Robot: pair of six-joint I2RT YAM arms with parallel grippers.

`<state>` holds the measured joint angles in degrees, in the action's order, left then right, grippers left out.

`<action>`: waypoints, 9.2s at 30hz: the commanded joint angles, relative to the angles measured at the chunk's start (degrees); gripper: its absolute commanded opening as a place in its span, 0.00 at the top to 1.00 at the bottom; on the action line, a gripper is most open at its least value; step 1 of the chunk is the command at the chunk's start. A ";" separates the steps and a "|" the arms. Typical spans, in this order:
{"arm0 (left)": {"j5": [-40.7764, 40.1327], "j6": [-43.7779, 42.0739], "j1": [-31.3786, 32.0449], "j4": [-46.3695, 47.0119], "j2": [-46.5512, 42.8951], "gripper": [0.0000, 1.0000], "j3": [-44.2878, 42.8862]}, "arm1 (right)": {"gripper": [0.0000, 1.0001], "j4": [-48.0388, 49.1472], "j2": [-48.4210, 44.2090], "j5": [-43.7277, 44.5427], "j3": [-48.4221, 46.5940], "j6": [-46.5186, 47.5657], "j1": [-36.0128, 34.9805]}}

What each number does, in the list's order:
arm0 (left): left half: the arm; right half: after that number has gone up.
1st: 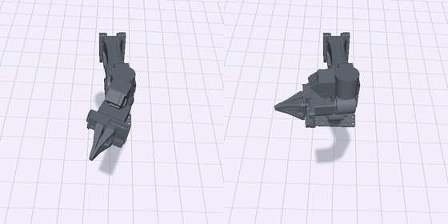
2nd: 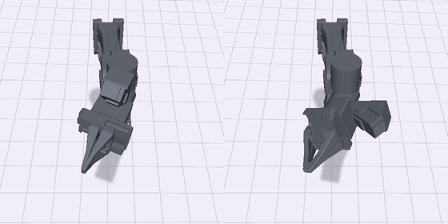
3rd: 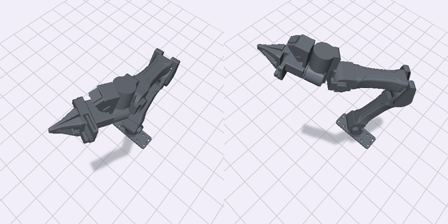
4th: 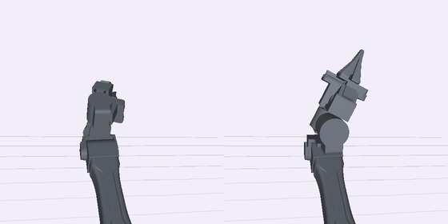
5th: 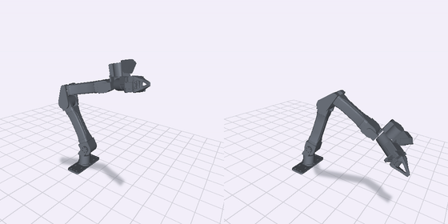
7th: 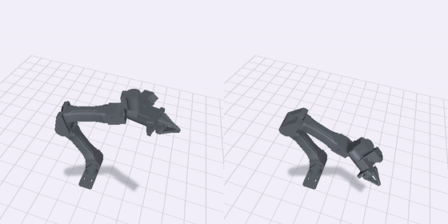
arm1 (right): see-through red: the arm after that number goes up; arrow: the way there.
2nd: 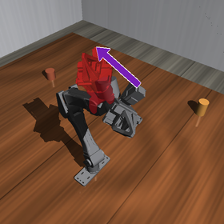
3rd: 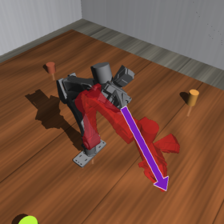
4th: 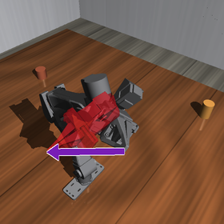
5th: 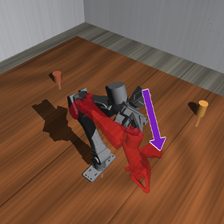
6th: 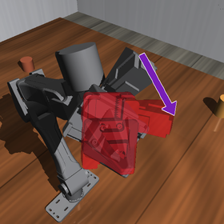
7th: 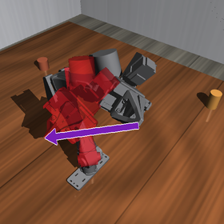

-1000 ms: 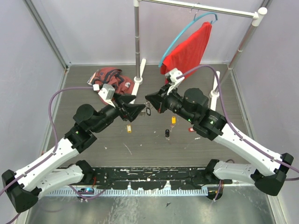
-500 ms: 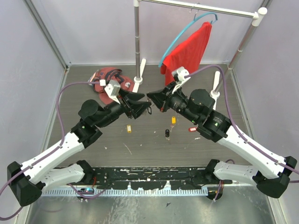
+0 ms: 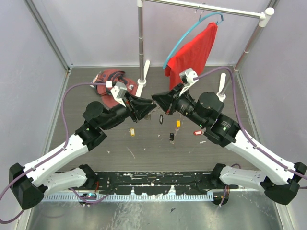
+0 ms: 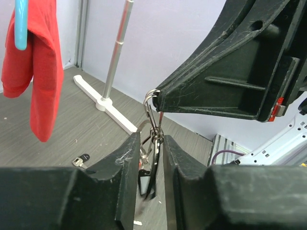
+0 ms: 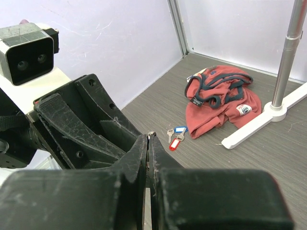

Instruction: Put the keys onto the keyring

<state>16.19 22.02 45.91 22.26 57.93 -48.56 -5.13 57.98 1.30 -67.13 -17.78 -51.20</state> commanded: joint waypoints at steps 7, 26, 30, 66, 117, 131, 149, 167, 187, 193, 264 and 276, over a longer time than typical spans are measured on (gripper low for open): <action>0.23 0.12 0.17 3.12 0.39 0.83 -2.16 | 0.99 4.19 -1.49 -0.83 -2.27 -0.90 0.18; 1.36 -0.85 0.17 6.45 -0.37 1.00 -0.06 | 0.94 2.27 -0.94 -5.24 -4.21 -0.04 0.14; 1.95 -0.93 0.23 7.78 -0.54 1.00 0.52 | 0.94 1.46 -0.62 -6.18 -4.97 0.29 0.16; 5.16 -11.27 0.16 -0.99 -5.45 1.00 -0.18 | 0.64 -16.07 -1.43 -9.88 -15.36 8.27 0.14; 7.03 -9.49 0.20 -0.55 -5.02 0.58 -1.87 | 0.99 -19.53 2.65 -6.18 -16.01 7.53 0.09; 9.58 -8.47 0.22 -0.53 -10.42 0.31 -0.94 | 0.99 -16.47 -3.85 -13.15 -16.37 16.36 0.13; 22.31 -3.45 0.48 6.32 -4.10 0.43 -7.64 | 0.99 -13.23 -4.58 -24.53 -15.04 16.89 0.14; 23.22 -4.34 0.58 5.20 -3.91 0.59 -9.16 | 0.99 -10.64 -6.15 -30.88 -12.68 16.64 0.14; 27.93 -3.43 2.03 5.78 -1.38 0.64 -10.37 | 0.99 -3.77 -6.34 -30.13 -9.62 13.90 0.15; 27.79 -4.07 2.07 4.23 -0.60 0.86 -11.29 | 0.99 -3.75 -6.24 -30.62 -9.39 13.85 0.14; 28.90 -41.36 4.79 -57.86 8.43 1.00 -36.79 | 0.75 -30.91 0.85 -34.09 -14.87 37.64 0.14; 29.54 -41.41 4.90 -55.54 6.40 1.00 -34.73 | 0.99 -31.43 -0.26 -28.94 -16.07 37.46 0.14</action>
<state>43.79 -19.49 50.41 -36.34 66.63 -83.05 -38.72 58.85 -31.35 -81.65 19.55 -50.94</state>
